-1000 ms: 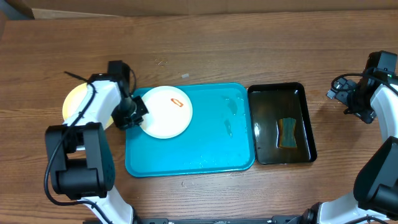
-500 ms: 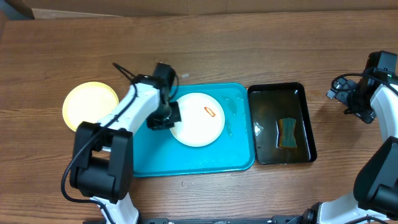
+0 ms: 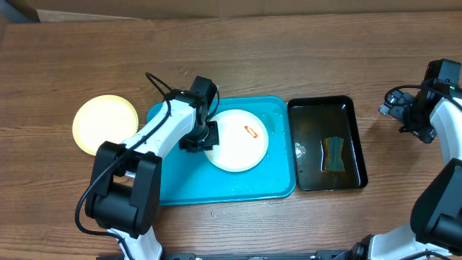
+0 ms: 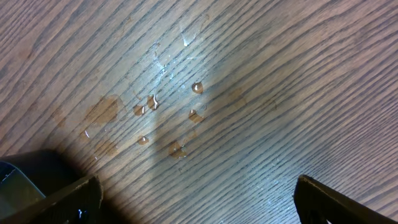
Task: Clean dirty plates on tray and stack at the side
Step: 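Slide the white plate right onto the teal tray center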
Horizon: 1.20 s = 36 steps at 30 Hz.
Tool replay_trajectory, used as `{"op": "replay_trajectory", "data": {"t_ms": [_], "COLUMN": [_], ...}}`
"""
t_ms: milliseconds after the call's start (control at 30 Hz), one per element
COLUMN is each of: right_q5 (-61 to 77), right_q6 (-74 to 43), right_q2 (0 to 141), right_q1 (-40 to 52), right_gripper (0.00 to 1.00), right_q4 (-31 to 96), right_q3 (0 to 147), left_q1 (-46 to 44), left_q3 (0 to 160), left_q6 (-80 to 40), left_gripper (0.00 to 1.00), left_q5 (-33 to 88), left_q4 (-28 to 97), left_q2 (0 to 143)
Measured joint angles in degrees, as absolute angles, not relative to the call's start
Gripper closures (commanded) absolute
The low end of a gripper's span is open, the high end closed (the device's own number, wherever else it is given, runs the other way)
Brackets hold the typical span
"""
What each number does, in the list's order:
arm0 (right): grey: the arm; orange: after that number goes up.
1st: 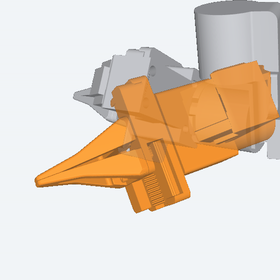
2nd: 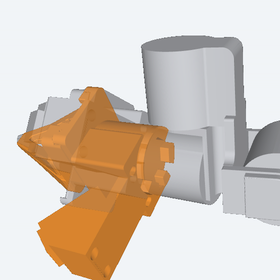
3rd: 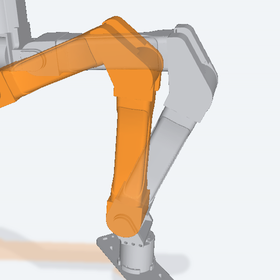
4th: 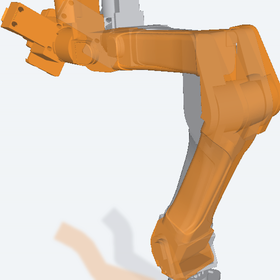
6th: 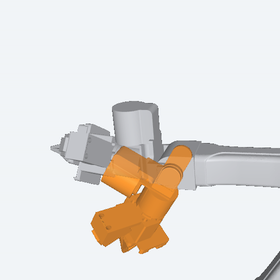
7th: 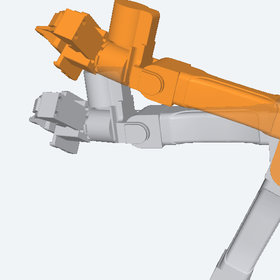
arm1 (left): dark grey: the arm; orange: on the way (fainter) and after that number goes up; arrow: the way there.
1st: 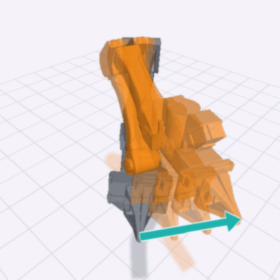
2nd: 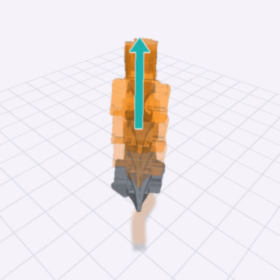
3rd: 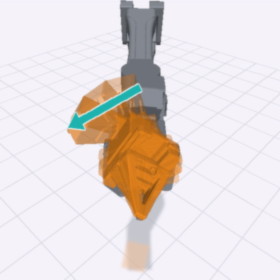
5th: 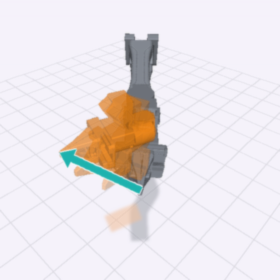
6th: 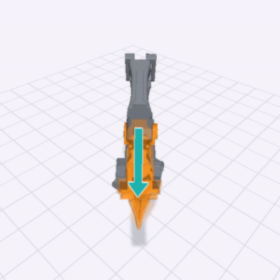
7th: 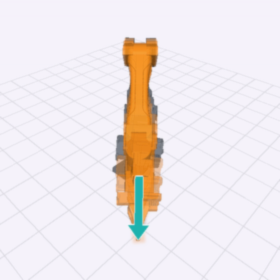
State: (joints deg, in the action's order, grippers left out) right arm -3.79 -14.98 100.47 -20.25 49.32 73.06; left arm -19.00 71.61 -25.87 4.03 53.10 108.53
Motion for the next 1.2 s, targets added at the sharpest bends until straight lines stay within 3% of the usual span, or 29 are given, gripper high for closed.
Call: {"op": "replay_trajectory", "data": {"t_ms": [133,267,467,767,1033,1100,1167,1200], "right_q5": [-3.8,-3.8,-3.8,-3.8,0.6,2.2,6.0,8.4], "right_q6": [-15.0,-15.0,-15.0,-15.0,-15.0,-15.0,-15.0,-15.0], "right_q2": [100.5,100.5,100.5,100.5,100.5,100.5,100.5,100.5], "right_q1": [-20.3,-20.3,-20.3,-20.3,-20.3,-20.3,-20.3,-20.3], "right_gripper": [0.0,0.0,0.0,0.0,0.0,0.0,0.01,0.11], "right_q4": [49.3,49.3,49.3,49.3,42.9,42.8,44.2,45.1], "right_q3": [73.1,73.1,73.1,73.1,73.0,73.0,73.0,72.9], "left_q1": [-18.3,-16.8,-16.1,-15.7,-15.6,-15.6,-15.6,-15.6], "left_q3": [71.6,71.6,71.6,71.6,72.4,72.6,72.9,73.1], "left_q6": [-25.5,-25.6,-25.4,-25.1,-23.4,-23.4,-23.0,-22.7], "left_gripper": [0.95,0.84,0.81,0.29,0.21,0.0,0.0,0.0], "left_q5": [3.9,3.8,3.6,3.6,4.8,4.9,4.9,4.9], "left_q4": [52.8,52.2,52.2,52.3,52.8,52.7,52.8,53.0], "left_q2": [108.5,108.5,108.5,108.5,103.8,101.3,96.8,94.3]}}
